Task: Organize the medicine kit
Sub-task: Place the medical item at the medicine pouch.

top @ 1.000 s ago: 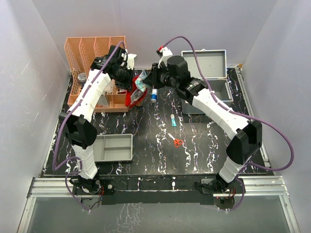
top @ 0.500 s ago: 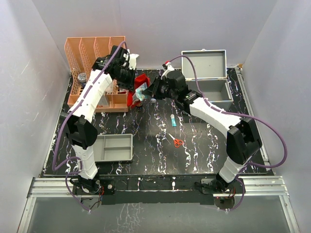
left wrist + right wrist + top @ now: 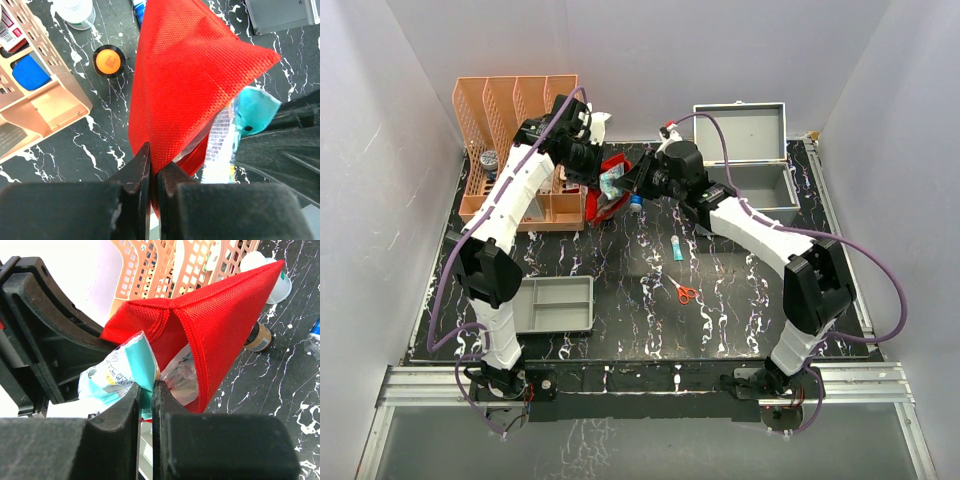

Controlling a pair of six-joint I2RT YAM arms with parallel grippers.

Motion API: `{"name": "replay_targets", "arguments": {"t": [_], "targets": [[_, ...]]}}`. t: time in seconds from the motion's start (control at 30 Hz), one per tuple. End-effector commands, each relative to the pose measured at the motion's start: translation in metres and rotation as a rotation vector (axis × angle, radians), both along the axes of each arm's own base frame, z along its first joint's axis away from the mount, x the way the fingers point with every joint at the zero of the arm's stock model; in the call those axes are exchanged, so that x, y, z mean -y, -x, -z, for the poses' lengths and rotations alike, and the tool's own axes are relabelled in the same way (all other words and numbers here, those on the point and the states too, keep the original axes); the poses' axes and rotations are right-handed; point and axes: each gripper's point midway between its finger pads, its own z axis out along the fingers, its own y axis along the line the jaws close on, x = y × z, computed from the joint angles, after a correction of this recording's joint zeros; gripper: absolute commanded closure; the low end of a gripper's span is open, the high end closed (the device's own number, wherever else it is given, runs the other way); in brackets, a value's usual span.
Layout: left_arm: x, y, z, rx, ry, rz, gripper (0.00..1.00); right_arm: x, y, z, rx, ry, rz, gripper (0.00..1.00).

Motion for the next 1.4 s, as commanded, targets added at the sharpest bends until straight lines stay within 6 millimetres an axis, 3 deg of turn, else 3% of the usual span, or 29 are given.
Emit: {"name": "replay_targets", "arguments": {"t": [0.0, 0.03, 0.1, 0.3, 0.9, 1.13, 1.37], "targets": [[0.005, 0.013, -0.047, 0.090, 0.075, 0.025, 1.00, -0.003, -0.018, -0.024, 0.046, -0.062, 0.032, 1.00], [0.006, 0.013, -0.046, 0.086, 0.077, 0.027, 1.00, -0.003, -0.019, -0.026, 0.044, -0.064, 0.033, 1.00], [0.006, 0.015, -0.047, 0.085, 0.079, 0.031, 1.00, -0.006, -0.027, -0.009, 0.011, -0.047, 0.037, 1.00], [0.010, 0.019, -0.045, 0.064, 0.096, 0.052, 1.00, -0.009, -0.043, -0.008, -0.007, -0.083, 0.066, 1.00], [0.023, 0.028, -0.040, 0.021, 0.135, 0.102, 1.00, 0.010, -0.069, -0.027, -0.023, -0.172, 0.205, 1.00], [0.026, 0.031, -0.039, 0.012, 0.143, 0.116, 1.00, 0.008, -0.071, -0.049, 0.001, -0.284, 0.209, 1.00], [0.032, 0.036, -0.040, 0.002, 0.159, 0.140, 1.00, 0.001, -0.070, -0.044, -0.033, -0.382, 0.187, 1.00]]}}
